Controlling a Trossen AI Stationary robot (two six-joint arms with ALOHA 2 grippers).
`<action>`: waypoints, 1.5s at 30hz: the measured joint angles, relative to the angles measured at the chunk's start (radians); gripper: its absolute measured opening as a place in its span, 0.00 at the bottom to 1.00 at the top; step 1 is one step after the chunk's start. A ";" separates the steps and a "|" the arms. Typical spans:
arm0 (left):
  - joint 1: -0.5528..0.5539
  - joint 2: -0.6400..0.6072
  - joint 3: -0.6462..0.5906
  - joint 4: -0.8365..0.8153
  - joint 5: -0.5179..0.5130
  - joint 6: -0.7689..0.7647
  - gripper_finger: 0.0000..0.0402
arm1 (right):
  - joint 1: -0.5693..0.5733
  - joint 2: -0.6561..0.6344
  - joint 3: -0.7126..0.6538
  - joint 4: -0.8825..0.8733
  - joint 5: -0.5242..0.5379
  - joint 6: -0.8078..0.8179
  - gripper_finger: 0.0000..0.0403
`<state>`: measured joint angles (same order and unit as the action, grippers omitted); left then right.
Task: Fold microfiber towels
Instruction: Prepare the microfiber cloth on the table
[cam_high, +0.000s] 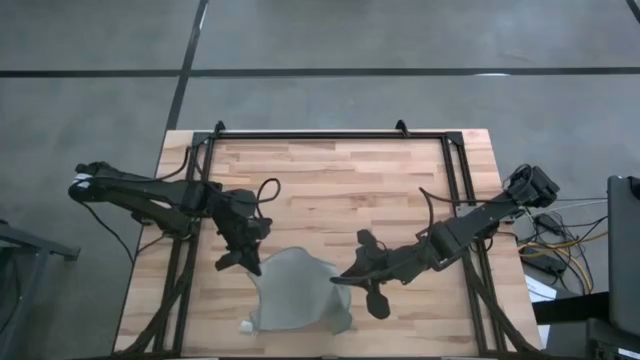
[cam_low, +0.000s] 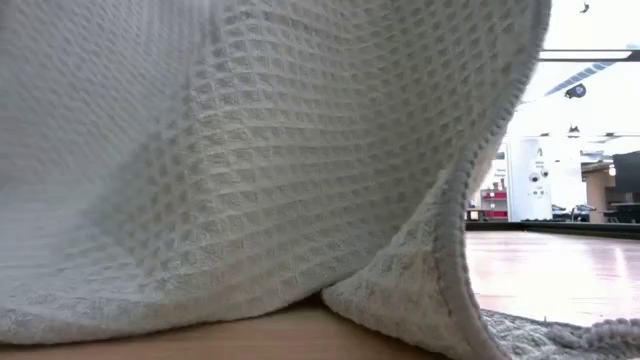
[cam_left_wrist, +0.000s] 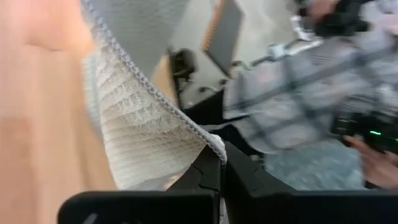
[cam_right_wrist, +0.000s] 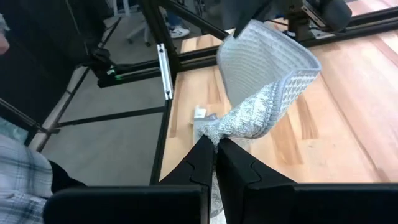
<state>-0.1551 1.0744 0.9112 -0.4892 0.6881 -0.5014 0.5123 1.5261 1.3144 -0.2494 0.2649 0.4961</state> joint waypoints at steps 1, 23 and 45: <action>0.001 0.000 0.000 -0.008 -0.013 0.013 0.01 | -0.002 0.000 0.000 -0.005 0.000 0.005 0.02; 0.007 0.000 0.000 -0.221 -0.486 0.111 0.00 | -0.152 0.027 -0.006 -0.217 0.056 0.078 0.02; 0.099 0.000 0.000 -0.372 -0.855 0.114 0.00 | -0.341 0.066 -0.013 -0.306 0.069 0.069 0.02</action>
<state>-0.0558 1.0744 0.9115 -0.8615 -0.1664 -0.3870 0.1711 1.5925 1.3012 -0.5552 0.3336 0.5653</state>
